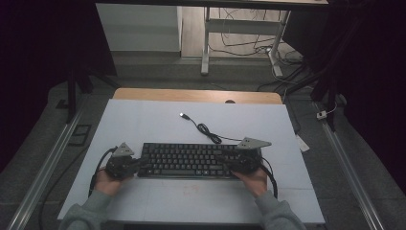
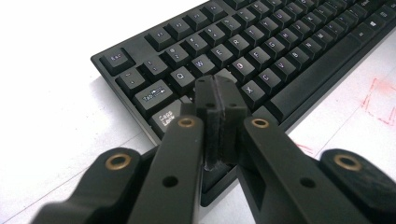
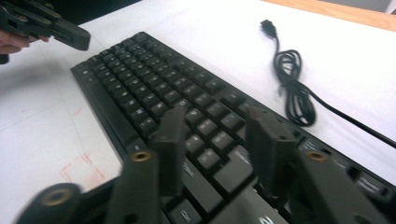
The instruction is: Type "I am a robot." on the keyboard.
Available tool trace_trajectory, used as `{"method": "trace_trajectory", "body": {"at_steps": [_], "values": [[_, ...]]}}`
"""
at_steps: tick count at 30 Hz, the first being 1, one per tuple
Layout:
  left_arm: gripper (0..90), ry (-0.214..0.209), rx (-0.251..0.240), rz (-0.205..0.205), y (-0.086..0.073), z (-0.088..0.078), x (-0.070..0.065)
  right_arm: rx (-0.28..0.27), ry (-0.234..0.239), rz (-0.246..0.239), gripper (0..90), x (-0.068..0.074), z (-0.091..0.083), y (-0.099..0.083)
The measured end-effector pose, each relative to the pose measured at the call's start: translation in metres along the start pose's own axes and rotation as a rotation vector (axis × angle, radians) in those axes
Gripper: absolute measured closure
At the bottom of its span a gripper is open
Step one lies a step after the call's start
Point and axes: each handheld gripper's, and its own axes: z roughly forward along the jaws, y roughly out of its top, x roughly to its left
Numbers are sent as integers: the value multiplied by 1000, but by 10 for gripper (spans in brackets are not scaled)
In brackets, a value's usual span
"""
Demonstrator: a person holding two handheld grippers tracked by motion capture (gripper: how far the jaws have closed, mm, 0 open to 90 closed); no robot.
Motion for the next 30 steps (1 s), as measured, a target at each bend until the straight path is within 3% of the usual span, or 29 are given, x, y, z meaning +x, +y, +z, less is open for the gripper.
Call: {"method": "trace_trajectory", "body": {"at_steps": [7, 16, 30], "values": [[884, -2, 2, 2, 0, 1, 0, 2, 31, -18, 893, 8, 13, 10], [883, -1, 10, 3, -1, 4, 0, 45, 74, -66, 900, 24, 47, 24], [883, 0, 29, 6, -4, 9, 0, 74, 86, -71, 900, 25, 69, 26]]}}
